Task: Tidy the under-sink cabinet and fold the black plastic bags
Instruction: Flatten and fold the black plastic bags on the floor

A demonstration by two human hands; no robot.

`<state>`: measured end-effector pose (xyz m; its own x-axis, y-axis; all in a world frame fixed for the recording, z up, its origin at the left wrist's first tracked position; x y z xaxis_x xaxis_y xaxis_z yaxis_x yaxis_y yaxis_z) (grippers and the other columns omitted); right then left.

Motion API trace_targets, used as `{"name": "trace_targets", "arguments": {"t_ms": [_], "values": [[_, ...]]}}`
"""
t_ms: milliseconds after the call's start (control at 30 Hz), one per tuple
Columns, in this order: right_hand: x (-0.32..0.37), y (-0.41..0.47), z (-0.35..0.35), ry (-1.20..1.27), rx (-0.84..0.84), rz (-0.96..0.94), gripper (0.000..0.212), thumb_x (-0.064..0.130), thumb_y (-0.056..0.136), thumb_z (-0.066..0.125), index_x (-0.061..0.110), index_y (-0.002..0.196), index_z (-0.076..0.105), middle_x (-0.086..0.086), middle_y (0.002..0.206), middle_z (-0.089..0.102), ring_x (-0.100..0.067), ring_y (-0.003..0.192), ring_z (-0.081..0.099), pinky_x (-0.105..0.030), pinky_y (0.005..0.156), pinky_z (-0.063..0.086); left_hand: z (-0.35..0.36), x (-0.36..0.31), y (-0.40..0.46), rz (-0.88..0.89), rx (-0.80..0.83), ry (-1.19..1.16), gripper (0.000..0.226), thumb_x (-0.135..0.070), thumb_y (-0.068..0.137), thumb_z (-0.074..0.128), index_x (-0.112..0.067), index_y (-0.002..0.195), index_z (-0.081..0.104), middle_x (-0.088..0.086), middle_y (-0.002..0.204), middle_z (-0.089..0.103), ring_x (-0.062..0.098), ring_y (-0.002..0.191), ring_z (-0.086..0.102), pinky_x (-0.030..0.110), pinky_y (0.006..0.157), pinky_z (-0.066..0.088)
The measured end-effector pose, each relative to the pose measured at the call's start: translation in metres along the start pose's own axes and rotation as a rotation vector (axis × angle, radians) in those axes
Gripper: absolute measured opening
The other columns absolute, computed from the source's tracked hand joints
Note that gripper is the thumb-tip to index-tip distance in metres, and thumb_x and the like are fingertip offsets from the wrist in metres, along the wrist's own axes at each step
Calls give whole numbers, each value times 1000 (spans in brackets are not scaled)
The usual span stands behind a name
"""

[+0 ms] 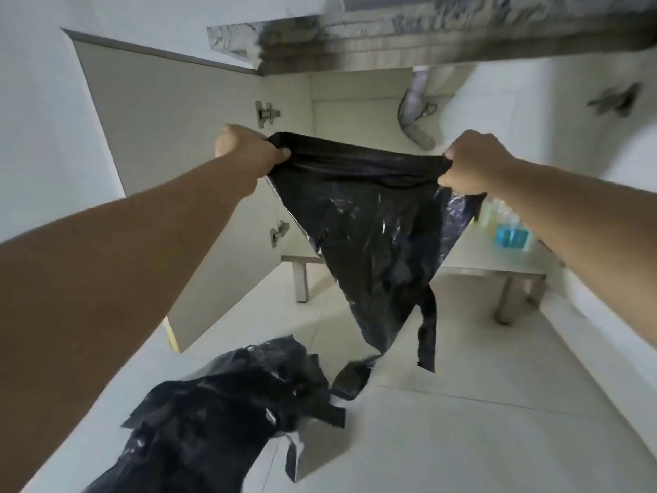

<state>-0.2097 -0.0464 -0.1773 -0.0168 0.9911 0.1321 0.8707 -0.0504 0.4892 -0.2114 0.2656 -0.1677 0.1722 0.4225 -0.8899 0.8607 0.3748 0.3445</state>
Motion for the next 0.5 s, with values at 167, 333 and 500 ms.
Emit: {"name": "trace_targets", "arguments": {"t_ms": [167, 333, 500], "values": [[-65, 32, -17, -61, -114, 102, 12, 15, 80, 62, 8, 89, 67, -8, 78, 53, -25, 63, 46, -25, 55, 36, 63, -11, 7, -15, 139, -22, 18, -23, 84, 74, -13, 81, 59, 4, 75, 61, 14, 56, 55, 24, 52, 49], [-118, 34, -31, -52, -290, 218, 20, 13, 83, 58, 10, 100, 69, -13, 98, 61, -33, 83, 56, -27, 66, 40, 128, -30, -10, 12, 189, -254, 8, -5, 87, 69, -9, 91, 63, 13, 91, 69, 22, 69, 72, 35, 66, 62], [-159, -20, -21, -9, -556, 81, 34, 10, 79, 44, 9, 95, 74, -16, 91, 70, -38, 88, 63, -29, 67, 41, 171, -18, -50, 187, 158, -255, 11, -18, 81, 73, -18, 75, 64, 12, 84, 70, 21, 74, 65, 34, 73, 58]]}}
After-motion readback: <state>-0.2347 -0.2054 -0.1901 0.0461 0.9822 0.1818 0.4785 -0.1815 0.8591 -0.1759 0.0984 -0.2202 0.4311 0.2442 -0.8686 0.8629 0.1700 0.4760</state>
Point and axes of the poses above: each hand's wrist, its own y-axis towards the middle knuckle, its own z-axis out of the palm, x = y × z, the point moved 2 cm from there along y, towards the middle knuckle
